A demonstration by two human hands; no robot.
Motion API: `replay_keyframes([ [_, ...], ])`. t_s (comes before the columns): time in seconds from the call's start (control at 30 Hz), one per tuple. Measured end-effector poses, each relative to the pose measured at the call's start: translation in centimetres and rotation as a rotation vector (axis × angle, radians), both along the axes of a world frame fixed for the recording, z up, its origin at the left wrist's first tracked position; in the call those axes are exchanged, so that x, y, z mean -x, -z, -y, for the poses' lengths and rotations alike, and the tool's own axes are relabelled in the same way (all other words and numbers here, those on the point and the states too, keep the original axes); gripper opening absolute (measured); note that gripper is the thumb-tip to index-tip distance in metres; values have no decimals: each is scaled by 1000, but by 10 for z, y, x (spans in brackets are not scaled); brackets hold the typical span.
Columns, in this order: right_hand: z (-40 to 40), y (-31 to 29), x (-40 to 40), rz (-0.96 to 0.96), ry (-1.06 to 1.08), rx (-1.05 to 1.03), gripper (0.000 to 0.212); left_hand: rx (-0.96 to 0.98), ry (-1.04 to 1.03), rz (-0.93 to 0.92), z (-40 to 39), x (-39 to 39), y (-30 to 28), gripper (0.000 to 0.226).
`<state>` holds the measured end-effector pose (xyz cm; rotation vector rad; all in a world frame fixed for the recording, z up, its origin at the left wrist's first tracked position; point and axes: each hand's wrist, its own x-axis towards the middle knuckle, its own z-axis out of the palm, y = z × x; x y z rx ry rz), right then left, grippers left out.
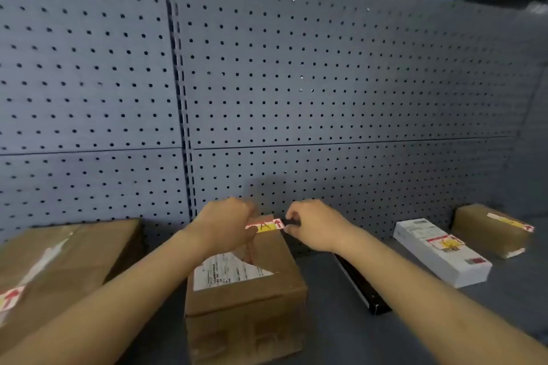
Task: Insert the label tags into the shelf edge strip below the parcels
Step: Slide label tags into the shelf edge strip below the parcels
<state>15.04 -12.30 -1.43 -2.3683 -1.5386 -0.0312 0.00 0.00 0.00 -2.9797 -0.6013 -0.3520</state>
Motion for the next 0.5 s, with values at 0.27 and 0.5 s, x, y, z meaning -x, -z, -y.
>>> replay_keyframes([
  [0.27, -49, 29, -27, -149, -3, -43, 35, -65, 47, -59, -30, 3, 28, 22],
  [0.5, -60, 35, -31, -182, 27, -138, 31, -71, 63, -45, -23, 3, 34, 23],
])
